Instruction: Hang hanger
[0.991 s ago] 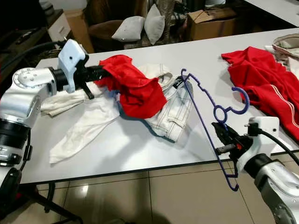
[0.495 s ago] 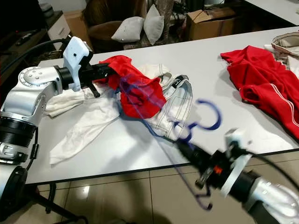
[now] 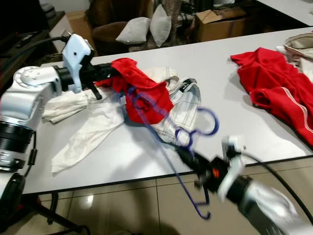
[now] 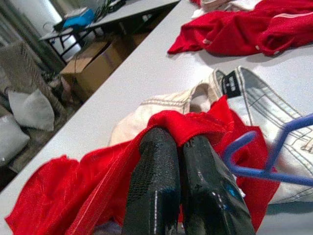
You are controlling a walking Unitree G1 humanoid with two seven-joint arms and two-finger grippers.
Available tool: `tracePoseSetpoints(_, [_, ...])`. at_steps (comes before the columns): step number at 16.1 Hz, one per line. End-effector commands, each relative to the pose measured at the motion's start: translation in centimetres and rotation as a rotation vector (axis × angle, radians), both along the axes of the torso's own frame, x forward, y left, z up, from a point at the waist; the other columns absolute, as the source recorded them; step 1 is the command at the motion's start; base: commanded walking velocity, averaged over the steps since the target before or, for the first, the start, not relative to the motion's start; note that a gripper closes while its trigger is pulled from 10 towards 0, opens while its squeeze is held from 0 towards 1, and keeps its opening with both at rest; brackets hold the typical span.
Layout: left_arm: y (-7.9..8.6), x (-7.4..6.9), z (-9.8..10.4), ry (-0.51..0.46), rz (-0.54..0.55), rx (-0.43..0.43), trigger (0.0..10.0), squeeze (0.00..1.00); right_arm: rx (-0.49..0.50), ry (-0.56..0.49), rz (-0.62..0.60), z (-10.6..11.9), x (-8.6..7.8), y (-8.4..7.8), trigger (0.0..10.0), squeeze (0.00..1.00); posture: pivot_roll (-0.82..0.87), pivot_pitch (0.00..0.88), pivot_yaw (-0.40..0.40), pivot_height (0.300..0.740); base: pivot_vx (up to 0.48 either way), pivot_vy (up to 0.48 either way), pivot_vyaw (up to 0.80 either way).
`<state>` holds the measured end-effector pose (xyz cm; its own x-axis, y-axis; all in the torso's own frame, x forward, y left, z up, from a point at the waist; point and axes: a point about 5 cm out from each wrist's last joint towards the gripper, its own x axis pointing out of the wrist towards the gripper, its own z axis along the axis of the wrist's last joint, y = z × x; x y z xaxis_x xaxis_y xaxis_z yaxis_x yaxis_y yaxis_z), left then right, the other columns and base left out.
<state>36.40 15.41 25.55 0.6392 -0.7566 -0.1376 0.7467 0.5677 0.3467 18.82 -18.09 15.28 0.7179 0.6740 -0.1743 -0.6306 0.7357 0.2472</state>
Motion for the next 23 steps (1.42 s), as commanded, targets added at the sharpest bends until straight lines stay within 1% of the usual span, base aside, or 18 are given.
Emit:
tracePoseSetpoints(1, [0.3,-0.4,1.2,-0.039,-0.019,0.006,0.0,0.00,0.034,0.043,0.004,-0.7,0.6,0.2,10.0,0.00,-0.12,0.000,0.182,0.740,0.000,0.000,0.00])
tracePoseSetpoints(3, [0.3,-0.5,1.3,-0.042,-0.024,0.009,0.0,0.00,0.045,0.064,0.005,-1.2,1.2,0.2,10.0,0.00,-0.11,0.000,0.179,0.740,0.000,0.000,0.00])
tracePoseSetpoints(4, [0.4,-0.5,1.5,-0.048,-0.018,0.017,0.0,0.00,0.039,0.075,-0.017,-1.4,1.6,0.0,10.0,0.00,-0.11,0.000,0.177,0.740,0.000,0.000,0.00])
tracePoseSetpoints(6, [1.2,-0.5,1.6,-0.057,0.010,0.034,0.0,0.00,0.057,0.100,-0.076,-1.6,2.4,-0.4,10.0,0.00,-0.11,0.000,0.167,0.740,0.000,0.000,0.00])
tracePoseSetpoints(8, [1.4,-0.7,1.7,-0.060,0.008,0.034,0.0,0.00,0.083,0.145,-0.117,-2.1,2.7,-0.9,10.0,0.00,-0.11,0.000,0.166,0.740,0.000,0.000,0.00])
tracePoseSetpoints(9, [1.3,-0.8,1.9,-0.064,-0.003,0.035,0.0,0.00,0.091,0.175,-0.144,-2.5,3.2,-1.1,10.0,0.00,-0.11,0.000,0.164,0.740,0.000,0.000,0.00])
tracePoseSetpoints(11, [1.0,-1.3,2.2,-0.079,-0.053,0.038,0.0,0.00,0.116,0.193,-0.152,-2.7,4.5,-0.9,10.0,0.00,-0.11,0.000,0.160,0.740,0.000,0.000,0.00])
tracePoseSetpoints(13, [0.8,-1.8,2.3,-0.083,-0.100,0.056,0.0,0.00,0.154,0.182,-0.124,-2.2,6.3,-0.2,10.0,0.00,-0.09,0.000,0.141,0.740,0.000,0.000,0.00])
tracePoseSetpoints(15, [0.8,-2.3,2.2,-0.079,-0.123,0.069,0.0,0.00,0.160,0.168,-0.111,-1.7,7.7,0.2,10.0,0.00,-0.08,0.000,0.130,0.740,0.000,0.000,0.00])
tracePoseSetpoints(16, [1.4,-3.4,2.0,-0.065,-0.137,0.083,0.0,0.00,0.153,0.113,-0.211,-0.4,10.7,-0.4,10.0,0.00,-0.06,0.000,0.100,0.740,0.000,0.000,0.00])
tracePoseSetpoints(17, [1.7,-3.8,1.9,-0.058,-0.137,0.088,0.0,0.00,0.158,0.088,-0.260,0.3,11.6,-1.0,10.0,0.00,-0.06,0.000,0.095,0.740,0.000,0.000,0.00])
tracePoseSetpoints(18, [2.3,-4.5,1.8,-0.036,-0.142,0.098,0.0,0.00,0.176,0.029,-0.335,1.9,13.0,-2.2,10.0,0.00,-0.05,0.000,0.087,0.740,0.000,0.000,0.00])
tracePoseSetpoints(19, [2.5,-5.2,1.8,-0.017,-0.159,0.101,0.0,0.00,0.202,-0.038,-0.359,3.8,13.7,-3.0,10.0,0.00,-0.05,0.000,0.085,0.740,0.000,0.000,0.00])
tracePoseSetpoints(20, [2.5,-6.0,1.8,0.009,-0.184,0.083,0.0,0.00,0.234,-0.095,-0.361,5.4,14.1,-3.4,10.0,0.00,-0.04,0.000,0.082,0.740,0.000,0.000,0.00])
tracePoseSetpoints(22, [2.1,-6.8,1.5,0.036,-0.216,0.060,0.0,0.00,0.263,-0.116,-0.351,6.3,14.2,-3.6,10.0,0.00,-0.04,0.000,0.081,0.740,0.000,0.000,0.00])
tracePoseSetpoints(23, [1.4,-6.6,1.0,0.037,-0.203,0.040,0.0,0.00,0.262,-0.073,-0.335,5.4,13.9,-3.0,10.0,0.00,-0.05,0.000,0.082,0.740,0.000,0.000,0.00])
